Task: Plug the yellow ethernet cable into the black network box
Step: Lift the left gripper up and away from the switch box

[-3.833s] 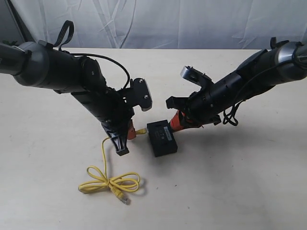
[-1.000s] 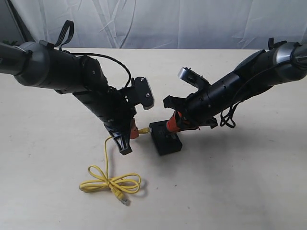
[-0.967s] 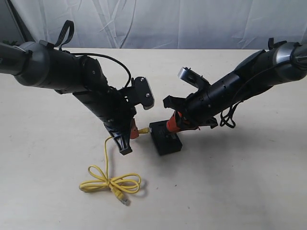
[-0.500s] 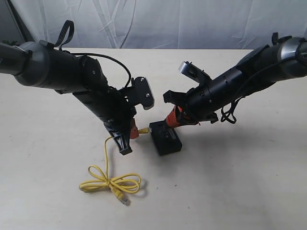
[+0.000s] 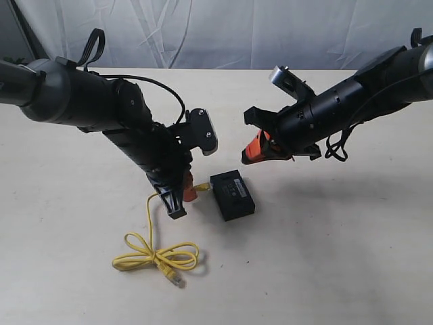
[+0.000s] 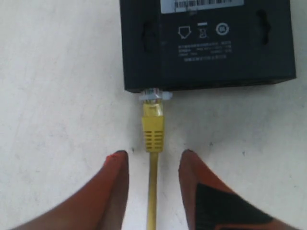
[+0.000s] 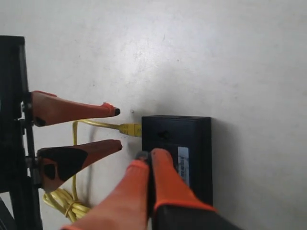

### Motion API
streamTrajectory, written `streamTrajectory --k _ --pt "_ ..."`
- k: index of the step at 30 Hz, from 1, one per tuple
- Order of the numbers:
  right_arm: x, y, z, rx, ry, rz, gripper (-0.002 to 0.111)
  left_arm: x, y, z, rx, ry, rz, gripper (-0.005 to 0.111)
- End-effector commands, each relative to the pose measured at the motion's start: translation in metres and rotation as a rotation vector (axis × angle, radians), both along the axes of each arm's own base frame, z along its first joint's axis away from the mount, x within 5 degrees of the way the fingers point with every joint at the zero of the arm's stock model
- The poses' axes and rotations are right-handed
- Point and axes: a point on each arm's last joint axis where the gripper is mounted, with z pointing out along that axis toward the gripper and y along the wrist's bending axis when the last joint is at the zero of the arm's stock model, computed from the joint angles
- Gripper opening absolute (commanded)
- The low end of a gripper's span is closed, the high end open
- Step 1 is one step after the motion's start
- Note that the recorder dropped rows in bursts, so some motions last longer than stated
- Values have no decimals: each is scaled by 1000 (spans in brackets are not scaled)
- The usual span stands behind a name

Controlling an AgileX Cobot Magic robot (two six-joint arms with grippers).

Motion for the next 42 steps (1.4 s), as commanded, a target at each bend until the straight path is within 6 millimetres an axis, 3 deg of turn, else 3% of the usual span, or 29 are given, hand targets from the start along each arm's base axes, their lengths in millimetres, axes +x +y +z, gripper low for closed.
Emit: streamTrajectory --k 1,4,10,17,21,24,30,37,42 --pt "0 -1 4 6 -7 7 0 1 -1 2 -4 -9 2 37" --pt "0 -1 4 6 -7 7 0 0 0 6 7 -15 -19 37" --pt "0 -2 4 5 -8 5 0 -5 3 42 -21 -85 -42 37" --pt "-1 -2 4 5 -8 8 0 -8 7 73 -93 -104 97 36" --pt "-1 -1 4 6 -6 9 0 -10 8 80 -110 -107 130 23" --pt "-1 -1 4 7 -5 10 0 -10 9 85 -115 -111 149 1" --pt "-1 -1 4 8 -4 12 0 -9 11 89 -103 -110 202 0" --pt "-1 -1 4 9 -3 13 0 2 24 98 -29 -92 468 0" --pt "-2 -1 5 17 6 24 0 16 51 100 -93 -32 733 0"
